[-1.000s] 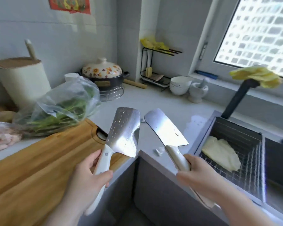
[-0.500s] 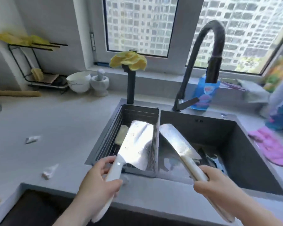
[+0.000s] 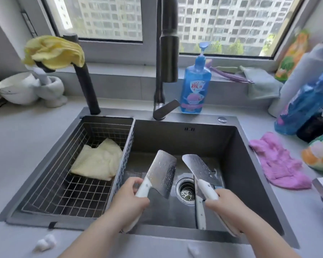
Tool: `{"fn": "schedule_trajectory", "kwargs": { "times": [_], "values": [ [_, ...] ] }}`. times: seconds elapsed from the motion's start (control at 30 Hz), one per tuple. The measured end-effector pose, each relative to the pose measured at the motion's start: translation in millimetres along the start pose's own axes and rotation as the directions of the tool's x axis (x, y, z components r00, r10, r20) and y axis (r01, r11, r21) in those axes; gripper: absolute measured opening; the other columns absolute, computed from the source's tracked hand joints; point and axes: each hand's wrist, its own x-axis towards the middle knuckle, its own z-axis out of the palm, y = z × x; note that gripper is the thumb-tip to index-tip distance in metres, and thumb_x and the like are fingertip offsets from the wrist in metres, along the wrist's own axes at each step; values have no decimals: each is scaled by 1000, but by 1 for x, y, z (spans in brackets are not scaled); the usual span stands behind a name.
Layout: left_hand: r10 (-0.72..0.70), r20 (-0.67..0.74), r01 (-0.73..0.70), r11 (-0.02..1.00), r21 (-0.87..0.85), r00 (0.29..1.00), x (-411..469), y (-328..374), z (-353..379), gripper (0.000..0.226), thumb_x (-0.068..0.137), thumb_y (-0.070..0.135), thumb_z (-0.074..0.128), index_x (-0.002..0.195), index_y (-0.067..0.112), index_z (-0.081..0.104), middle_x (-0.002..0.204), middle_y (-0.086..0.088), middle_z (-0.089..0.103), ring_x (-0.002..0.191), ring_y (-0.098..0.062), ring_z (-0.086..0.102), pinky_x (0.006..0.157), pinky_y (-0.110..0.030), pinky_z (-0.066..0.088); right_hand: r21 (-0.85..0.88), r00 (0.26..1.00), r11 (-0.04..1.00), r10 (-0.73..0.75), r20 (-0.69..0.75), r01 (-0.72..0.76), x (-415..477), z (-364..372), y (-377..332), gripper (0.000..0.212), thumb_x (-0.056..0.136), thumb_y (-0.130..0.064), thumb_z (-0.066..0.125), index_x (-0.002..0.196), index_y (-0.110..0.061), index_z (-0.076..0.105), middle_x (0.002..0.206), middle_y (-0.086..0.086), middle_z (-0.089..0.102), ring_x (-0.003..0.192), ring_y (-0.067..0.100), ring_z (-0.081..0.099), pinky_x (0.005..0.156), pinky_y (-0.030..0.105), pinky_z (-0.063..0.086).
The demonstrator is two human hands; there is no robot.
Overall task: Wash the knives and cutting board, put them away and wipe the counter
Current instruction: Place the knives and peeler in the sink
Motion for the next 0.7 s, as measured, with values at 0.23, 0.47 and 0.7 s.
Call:
{"fn": "schedule_trajectory", "kwargs": {
  "times": [0.23, 0.47, 0.7],
  "values": [
    [-88, -38, 89, 996, 31, 995, 49, -8, 20, 42, 74, 0, 59, 101, 27, 42, 87, 2, 57, 78, -29, 62, 78, -39, 51, -24, 987, 991, 131, 89, -130, 47, 7, 5, 21, 81, -18, 54, 66, -15, 39, 66, -1, 42, 58, 13, 39, 52, 25, 28],
    [-178, -40, 180, 982, 57, 983, 93, -15, 33, 31, 74, 5, 61, 96, 22, 48, 81, 4, 57, 83, -26, 61, 73, -30, 48, -63, 970, 981, 189, 152, -181, 95, 22, -16, 18, 79, -16, 51, 68, -14, 36, 63, 0, 38, 55, 15, 35, 49, 24, 25],
    [-251, -56, 253, 967, 16, 966, 110, -23, 41, 37, 75, 2, 60, 102, 21, 43, 93, -5, 59, 80, -24, 59, 55, -20, 37, -111, 969, 976, 203, 143, -189, 138, 44, -22, 24, 78, -16, 49, 61, -15, 32, 59, -2, 38, 50, 13, 35, 45, 24, 26]
  ]
}}
